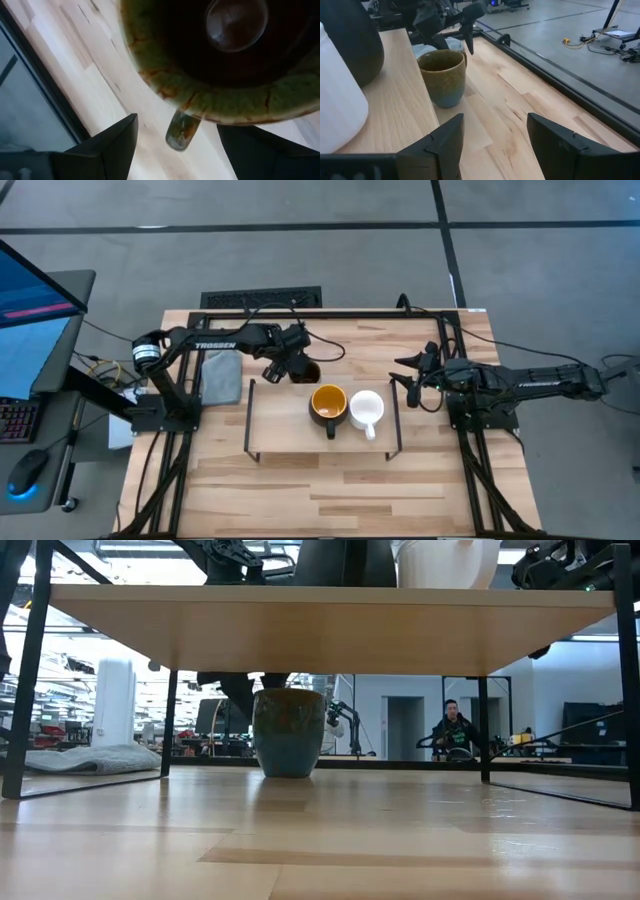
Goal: Stack small to large cups/mugs on shelf
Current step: Put the brown mug on the shelf
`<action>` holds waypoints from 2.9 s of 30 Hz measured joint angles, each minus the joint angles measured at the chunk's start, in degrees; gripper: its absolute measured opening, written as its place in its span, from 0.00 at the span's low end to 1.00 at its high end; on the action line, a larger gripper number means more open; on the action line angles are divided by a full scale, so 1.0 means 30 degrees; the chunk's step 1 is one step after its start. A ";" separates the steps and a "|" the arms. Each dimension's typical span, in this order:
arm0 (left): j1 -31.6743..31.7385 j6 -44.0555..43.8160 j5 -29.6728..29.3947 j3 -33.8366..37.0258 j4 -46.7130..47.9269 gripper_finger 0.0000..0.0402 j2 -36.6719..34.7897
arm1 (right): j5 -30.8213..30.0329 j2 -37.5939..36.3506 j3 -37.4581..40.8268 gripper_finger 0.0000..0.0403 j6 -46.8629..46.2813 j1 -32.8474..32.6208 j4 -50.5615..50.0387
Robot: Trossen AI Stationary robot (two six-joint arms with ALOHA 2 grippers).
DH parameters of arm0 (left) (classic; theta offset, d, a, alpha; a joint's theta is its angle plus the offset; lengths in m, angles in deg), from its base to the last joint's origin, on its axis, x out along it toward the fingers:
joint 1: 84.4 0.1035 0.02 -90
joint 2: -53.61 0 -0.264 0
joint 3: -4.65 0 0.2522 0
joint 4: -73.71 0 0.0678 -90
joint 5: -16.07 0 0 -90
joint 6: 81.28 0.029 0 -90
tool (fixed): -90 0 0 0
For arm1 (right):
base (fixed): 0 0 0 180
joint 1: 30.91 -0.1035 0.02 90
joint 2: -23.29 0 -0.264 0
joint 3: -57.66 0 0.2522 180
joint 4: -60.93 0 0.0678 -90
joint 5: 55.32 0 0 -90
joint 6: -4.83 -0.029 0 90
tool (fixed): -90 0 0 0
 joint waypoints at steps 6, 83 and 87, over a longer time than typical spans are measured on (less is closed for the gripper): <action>-0.0048 -0.0026 0.0335 -0.0003 -0.0171 0.65 0.0007 | -0.0001 0.0000 0.0000 0.59 0.0000 0.0003 -0.0022; 0.0642 -0.3762 0.1167 -0.0626 0.1347 0.11 0.0073 | -0.0007 0.0000 -0.0007 0.59 0.0002 0.0003 -0.0146; 0.0642 -0.3966 0.1202 -0.1307 0.2147 0.11 0.0073 | -0.0014 0.0000 -0.0007 0.59 0.0007 0.0003 -0.0146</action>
